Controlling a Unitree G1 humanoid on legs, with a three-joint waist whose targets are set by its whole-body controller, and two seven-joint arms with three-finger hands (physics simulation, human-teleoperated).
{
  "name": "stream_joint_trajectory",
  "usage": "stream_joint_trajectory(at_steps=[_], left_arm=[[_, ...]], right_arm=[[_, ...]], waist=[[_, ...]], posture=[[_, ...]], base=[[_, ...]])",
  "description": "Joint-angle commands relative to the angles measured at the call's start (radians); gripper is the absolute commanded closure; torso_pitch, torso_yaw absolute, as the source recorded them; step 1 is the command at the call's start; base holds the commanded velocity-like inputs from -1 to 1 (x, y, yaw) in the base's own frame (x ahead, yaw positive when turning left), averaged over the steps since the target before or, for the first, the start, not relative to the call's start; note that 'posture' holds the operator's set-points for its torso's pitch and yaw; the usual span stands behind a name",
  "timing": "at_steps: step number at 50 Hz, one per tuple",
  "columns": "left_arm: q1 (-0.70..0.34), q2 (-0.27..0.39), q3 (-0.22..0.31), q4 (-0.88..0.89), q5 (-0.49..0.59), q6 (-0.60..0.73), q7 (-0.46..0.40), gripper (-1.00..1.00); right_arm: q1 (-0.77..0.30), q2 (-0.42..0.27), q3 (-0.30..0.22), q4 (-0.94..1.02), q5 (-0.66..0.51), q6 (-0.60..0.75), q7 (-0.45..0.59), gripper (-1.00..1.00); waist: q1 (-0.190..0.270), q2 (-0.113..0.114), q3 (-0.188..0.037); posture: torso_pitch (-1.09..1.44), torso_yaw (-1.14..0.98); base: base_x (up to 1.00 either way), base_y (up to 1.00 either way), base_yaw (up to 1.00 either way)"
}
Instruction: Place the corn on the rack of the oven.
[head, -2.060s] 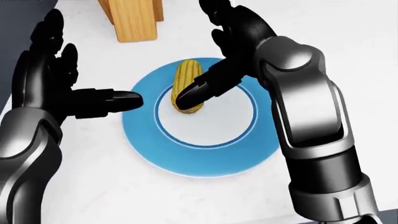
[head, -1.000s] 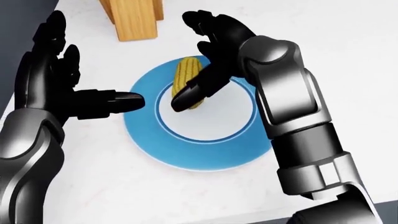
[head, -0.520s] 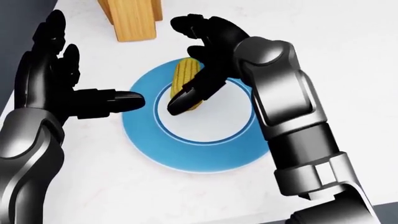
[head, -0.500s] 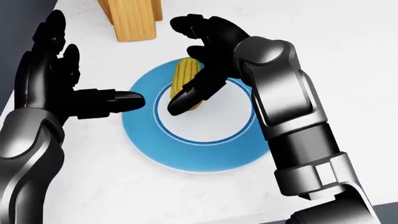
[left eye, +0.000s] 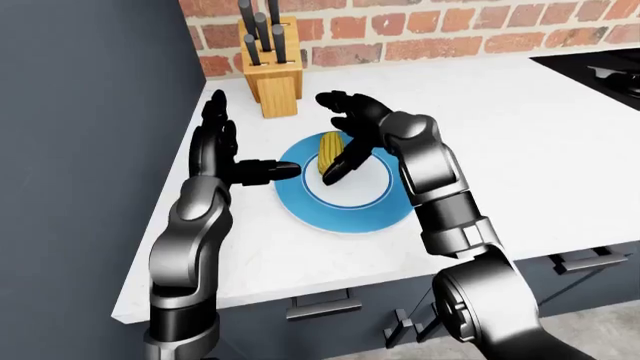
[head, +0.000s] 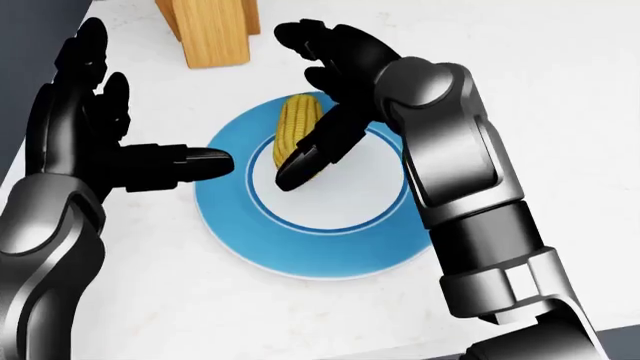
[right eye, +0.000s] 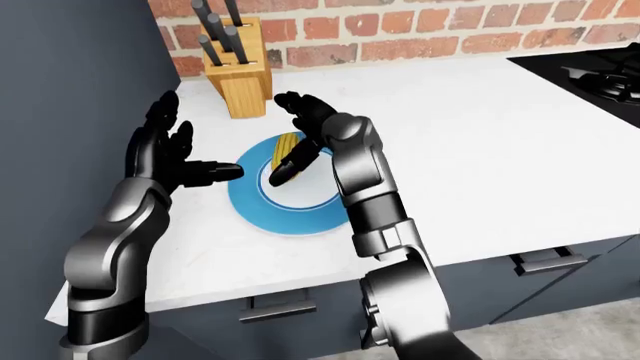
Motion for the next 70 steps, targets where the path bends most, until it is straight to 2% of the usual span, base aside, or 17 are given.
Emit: stream_joint_trajectory(at_steps=[1,19,44,70], left_arm=[[-0.029,0.007,0.005,-0.036,0.002,-0.03,0.0,-1.0],[-0.023,0.001,-0.002,-0.033,0.007,-0.038,-0.002,-1.0],[-0.024,-0.001,-0.002,-0.035,0.01,-0.034,-0.003,-1.0],[-0.022,-0.005,-0.005,-0.027,0.017,-0.043,-0.006,-1.0]], right_arm=[[-0.041,-0.006,-0.01,-0.043,-0.002,-0.022,-0.003,-0.91],[-0.026,0.002,-0.014,0.004,-0.006,-0.077,-0.033,-0.91],[-0.032,0.002,-0.014,0.029,-0.001,-0.115,-0.059,-0.67],[-0.027,0.002,-0.015,0.035,-0.002,-0.163,-0.068,-0.56]], waist=[[0.0,0.002,-0.03],[0.0,0.003,-0.031],[0.0,0.001,-0.033],[0.0,0.001,-0.031]], posture=[[0.0,0.0],[0.0,0.0],[0.0,0.0],[0.0,0.0]], base=[[0.0,0.0,0.0],[0.0,0.0,0.0],[0.0,0.0,0.0],[0.0,0.0,0.0]])
